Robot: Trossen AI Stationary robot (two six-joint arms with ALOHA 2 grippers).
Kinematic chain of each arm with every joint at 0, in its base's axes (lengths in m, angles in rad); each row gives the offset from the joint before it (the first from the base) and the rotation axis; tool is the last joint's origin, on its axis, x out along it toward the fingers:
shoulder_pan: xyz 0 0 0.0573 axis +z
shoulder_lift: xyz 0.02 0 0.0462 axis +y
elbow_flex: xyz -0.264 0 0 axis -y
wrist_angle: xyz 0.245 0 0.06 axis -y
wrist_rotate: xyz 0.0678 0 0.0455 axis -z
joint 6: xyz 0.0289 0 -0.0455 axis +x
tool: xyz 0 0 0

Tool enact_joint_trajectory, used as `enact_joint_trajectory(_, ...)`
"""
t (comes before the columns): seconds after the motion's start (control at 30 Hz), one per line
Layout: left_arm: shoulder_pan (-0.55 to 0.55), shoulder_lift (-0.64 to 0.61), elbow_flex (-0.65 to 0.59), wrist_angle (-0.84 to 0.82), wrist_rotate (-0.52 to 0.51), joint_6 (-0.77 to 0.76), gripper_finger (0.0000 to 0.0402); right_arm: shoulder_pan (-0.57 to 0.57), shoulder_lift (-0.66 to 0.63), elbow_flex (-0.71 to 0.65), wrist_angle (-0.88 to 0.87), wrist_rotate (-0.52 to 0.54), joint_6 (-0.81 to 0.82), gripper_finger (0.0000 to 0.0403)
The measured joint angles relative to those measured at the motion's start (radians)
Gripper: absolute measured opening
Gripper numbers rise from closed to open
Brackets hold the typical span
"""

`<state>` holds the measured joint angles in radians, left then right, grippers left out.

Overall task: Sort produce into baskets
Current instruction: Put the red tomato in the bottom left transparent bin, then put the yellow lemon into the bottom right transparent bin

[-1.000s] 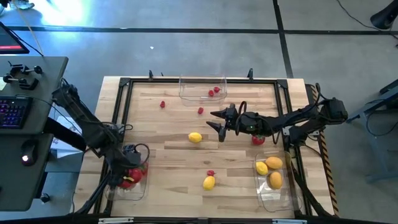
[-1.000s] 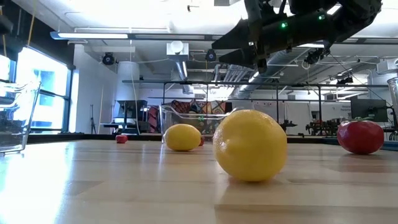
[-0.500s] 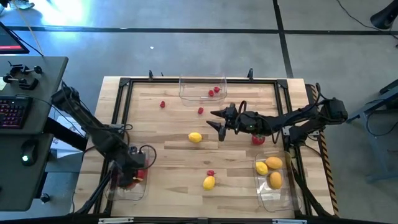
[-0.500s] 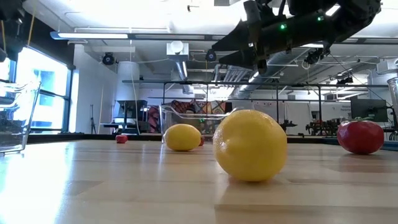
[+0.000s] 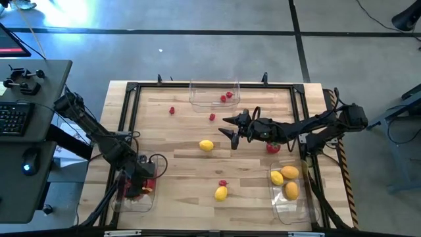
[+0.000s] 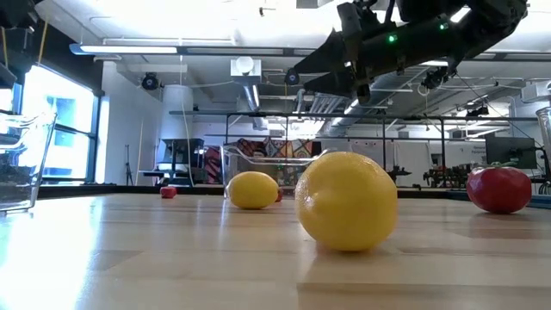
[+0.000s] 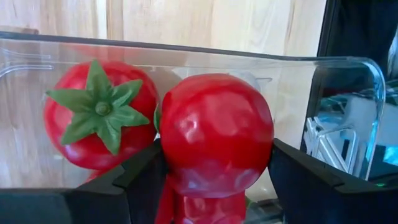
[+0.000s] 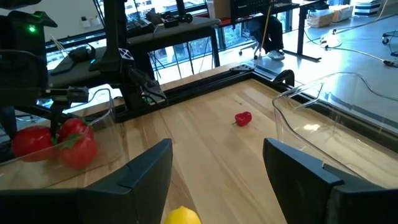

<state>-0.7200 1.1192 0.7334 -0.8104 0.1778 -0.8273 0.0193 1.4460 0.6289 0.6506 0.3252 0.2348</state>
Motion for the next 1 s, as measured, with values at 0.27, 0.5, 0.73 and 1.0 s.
enact_joint_trajectory(0.27, 0.022, -0.001, 0.000, 0.000, -0.007, -0.065, 0.0245, 0.000, 0.000, 0.000, 0.000, 0.000, 0.000, 0.0240)
enact_joint_trajectory(0.5, 0.048, -0.002, 0.000, 0.000, 0.002, -0.053, 0.0245, 0.000, 0.000, 0.000, 0.000, 0.000, 0.000, 0.0240)
enact_joint_trajectory(0.73, 0.056, -0.001, 0.000, 0.000, 0.028, -0.009, 0.0246, 0.000, 0.000, 0.000, -0.012, 0.001, 0.000, 0.0240)
enact_joint_trajectory(1.0, 0.056, -0.001, 0.000, 0.000, 0.028, -0.001, 0.0289, 0.000, 0.000, 0.000, -0.032, 0.004, 0.000, 0.0240)
